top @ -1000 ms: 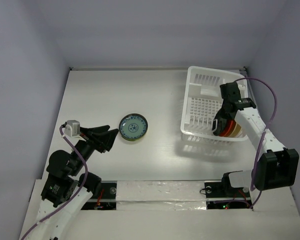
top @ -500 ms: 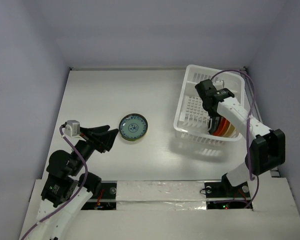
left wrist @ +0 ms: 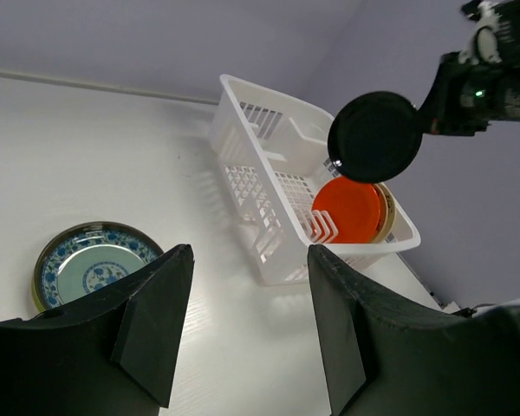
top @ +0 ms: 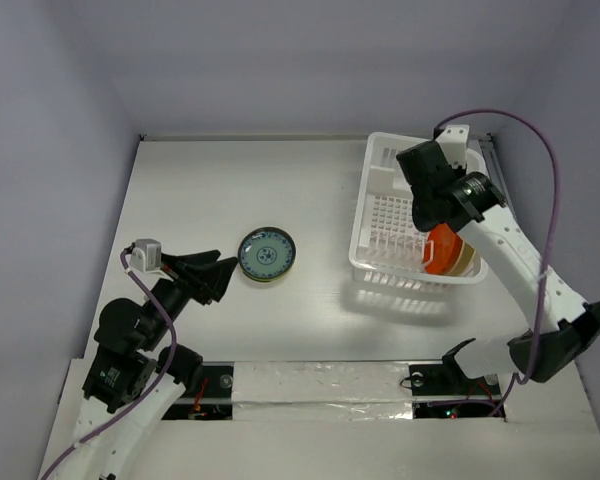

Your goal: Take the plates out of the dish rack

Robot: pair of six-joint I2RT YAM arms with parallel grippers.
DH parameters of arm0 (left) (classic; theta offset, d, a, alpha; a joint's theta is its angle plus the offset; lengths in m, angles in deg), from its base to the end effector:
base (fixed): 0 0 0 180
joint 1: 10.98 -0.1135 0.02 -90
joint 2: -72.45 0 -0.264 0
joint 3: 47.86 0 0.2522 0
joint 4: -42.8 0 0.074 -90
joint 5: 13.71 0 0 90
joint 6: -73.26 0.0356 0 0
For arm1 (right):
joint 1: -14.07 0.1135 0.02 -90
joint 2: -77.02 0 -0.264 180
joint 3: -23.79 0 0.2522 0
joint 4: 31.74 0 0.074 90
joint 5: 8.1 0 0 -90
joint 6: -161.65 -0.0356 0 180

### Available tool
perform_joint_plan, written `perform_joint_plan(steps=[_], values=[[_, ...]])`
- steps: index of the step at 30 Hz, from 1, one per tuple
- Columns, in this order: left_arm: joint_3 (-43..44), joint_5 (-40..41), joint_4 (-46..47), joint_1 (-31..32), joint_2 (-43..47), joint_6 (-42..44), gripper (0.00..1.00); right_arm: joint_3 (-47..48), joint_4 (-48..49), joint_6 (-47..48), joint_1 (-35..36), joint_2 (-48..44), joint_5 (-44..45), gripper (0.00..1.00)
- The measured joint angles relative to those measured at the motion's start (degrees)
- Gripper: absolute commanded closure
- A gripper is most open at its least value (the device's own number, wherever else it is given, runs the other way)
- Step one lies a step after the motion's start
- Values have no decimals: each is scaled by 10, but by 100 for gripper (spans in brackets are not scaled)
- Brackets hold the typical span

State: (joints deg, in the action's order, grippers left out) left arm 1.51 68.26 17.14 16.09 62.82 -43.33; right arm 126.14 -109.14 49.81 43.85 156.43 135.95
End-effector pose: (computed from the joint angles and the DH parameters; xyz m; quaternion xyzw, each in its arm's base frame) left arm 0.0508 -0.0316 0.3455 0.0578 0.6134 -0.3934 0.6824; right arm 0.2390 0.1036 0.3941 0.0796 0.8559 -0.2712 0.4331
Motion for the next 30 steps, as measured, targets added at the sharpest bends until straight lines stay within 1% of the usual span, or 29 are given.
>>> perform_joint_plan(steps=[2, 5, 7, 10, 12, 15, 20, 22, 25, 30], values=[[0, 0, 0, -1, -1, -1, 48, 26, 4, -5, 21, -20, -3, 100], [0, 2, 0, -1, -2, -1, 48, 34, 29, -11, 61, -44, -42, 100], [0, 4, 0, -1, -3, -1, 48, 26, 66, -18, 89, -50, -90, 100], [0, 8, 0, -1, -4, -1, 48, -12, 156, -35, 114, -45, -177, 100], [0, 10, 0, -2, -5, -2, 48, -34, 216, -51, 128, -16, -239, 100], [0, 14, 0, -2, -6, -3, 48, -37, 289, -74, 150, 66, -306, 100], [0, 22, -2, -2, -8, -3, 48, -32, 374, -106, 192, 212, -381, 100], [0, 23, -2, -3, -10, -3, 48, -32, 395, -121, 203, 254, -405, 100], [0, 23, -2, -3, -14, -3, 48, -32, 422, -145, 208, 287, -428, 100], [0, 23, -4, -3, -15, -4, 48, -38, 480, -179, 205, 292, -446, 99]])
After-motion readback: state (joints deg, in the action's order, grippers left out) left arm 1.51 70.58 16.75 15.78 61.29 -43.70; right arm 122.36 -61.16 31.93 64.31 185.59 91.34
